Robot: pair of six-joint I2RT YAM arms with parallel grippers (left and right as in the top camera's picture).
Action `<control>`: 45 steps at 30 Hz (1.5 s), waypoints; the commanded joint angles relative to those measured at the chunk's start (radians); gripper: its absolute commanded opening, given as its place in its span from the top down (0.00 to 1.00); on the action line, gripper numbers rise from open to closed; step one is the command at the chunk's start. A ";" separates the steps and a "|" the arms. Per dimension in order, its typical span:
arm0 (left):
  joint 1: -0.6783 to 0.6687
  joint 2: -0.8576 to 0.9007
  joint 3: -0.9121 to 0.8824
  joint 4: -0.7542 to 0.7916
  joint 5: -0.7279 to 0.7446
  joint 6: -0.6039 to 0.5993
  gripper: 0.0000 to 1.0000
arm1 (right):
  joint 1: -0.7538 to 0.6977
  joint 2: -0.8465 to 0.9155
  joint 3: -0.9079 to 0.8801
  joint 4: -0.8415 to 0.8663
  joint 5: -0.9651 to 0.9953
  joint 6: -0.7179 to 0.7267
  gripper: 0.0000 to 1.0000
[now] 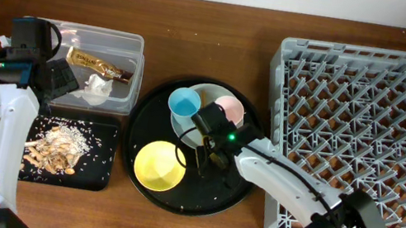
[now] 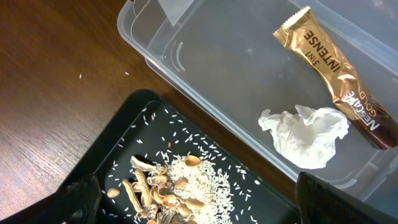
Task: Sort waste into correct bins and load items into the dishwasher rack
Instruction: 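Reach the right gripper to the chopsticks and grasp them, then carry the chopsticks with the right gripper and place them in the rack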
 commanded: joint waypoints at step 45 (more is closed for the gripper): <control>0.002 -0.017 0.013 0.002 -0.007 0.008 0.01 | -0.126 -0.099 0.486 -0.549 0.278 -0.010 0.96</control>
